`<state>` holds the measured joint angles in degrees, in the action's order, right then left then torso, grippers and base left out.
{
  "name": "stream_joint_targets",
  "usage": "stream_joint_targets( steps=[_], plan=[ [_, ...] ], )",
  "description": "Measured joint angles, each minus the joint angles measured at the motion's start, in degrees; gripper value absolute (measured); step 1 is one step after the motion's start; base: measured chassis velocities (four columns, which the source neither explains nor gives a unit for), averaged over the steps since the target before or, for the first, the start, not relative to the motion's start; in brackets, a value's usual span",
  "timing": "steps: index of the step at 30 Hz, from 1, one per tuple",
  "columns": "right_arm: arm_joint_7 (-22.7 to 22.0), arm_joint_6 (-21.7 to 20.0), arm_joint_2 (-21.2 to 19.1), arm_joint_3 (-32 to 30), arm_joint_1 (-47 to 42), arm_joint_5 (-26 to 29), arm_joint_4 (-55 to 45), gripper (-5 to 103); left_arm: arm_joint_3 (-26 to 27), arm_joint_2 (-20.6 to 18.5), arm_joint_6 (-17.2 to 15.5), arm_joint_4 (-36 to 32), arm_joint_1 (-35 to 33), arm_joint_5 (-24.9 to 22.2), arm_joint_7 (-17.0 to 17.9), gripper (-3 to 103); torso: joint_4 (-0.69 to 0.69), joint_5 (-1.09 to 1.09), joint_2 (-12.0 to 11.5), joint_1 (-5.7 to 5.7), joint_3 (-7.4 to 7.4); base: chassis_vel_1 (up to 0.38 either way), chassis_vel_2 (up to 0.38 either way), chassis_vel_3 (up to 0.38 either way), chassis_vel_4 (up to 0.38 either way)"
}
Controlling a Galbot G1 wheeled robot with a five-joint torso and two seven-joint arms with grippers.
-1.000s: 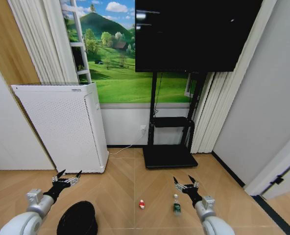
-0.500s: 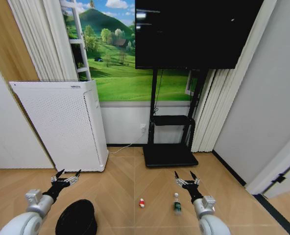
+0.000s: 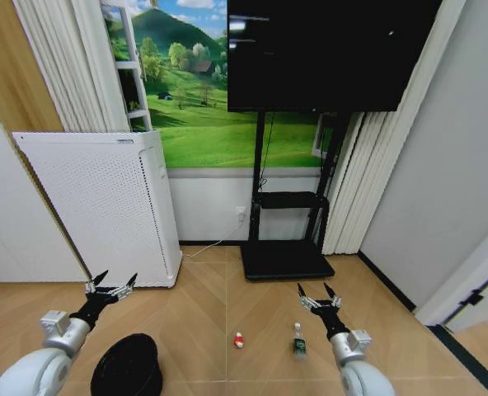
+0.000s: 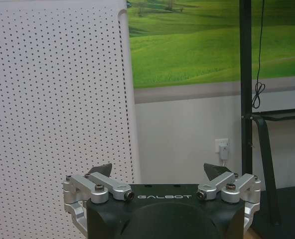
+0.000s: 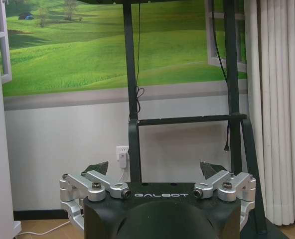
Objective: Pick up the trash bin and place the garbage on the floor into it.
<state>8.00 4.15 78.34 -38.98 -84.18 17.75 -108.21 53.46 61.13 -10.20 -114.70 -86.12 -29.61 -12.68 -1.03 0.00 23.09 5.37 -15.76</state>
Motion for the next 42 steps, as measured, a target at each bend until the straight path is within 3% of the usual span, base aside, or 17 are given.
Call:
stream_joint_targets(
  steps=[14, 20, 42],
  plan=[
    [0.0, -1.2, -0.6, -0.1, 0.0, 0.5, -0.1, 100, -0.1, 0.7, -0.3, -0.3, -0.2, 0.6, 0.0, 100, 0.00, 0.00, -2.2, -0.75, 1.44, 0.000, 0.000, 0.000, 0.000],
    [-0.1, -1.7, -0.3, -0.2, -0.2, 0.5, 0.4, 100, -0.3, 1.1, -0.3, 0.1, -0.7, 1.4, 0.1, 100, 0.00, 0.00, -4.8, -1.67, 3.12, 0.000, 0.000, 0.000, 0.000],
    [-0.1, -1.7, -0.1, -0.8, -0.3, 0.9, 1.1, 100, -1.0, 0.8, -0.6, 0.4, -0.5, 1.6, 0.2, 100, 0.00, 0.00, -9.9, -3.30, 6.57, 0.000, 0.000, 0.000, 0.000]
  ],
)
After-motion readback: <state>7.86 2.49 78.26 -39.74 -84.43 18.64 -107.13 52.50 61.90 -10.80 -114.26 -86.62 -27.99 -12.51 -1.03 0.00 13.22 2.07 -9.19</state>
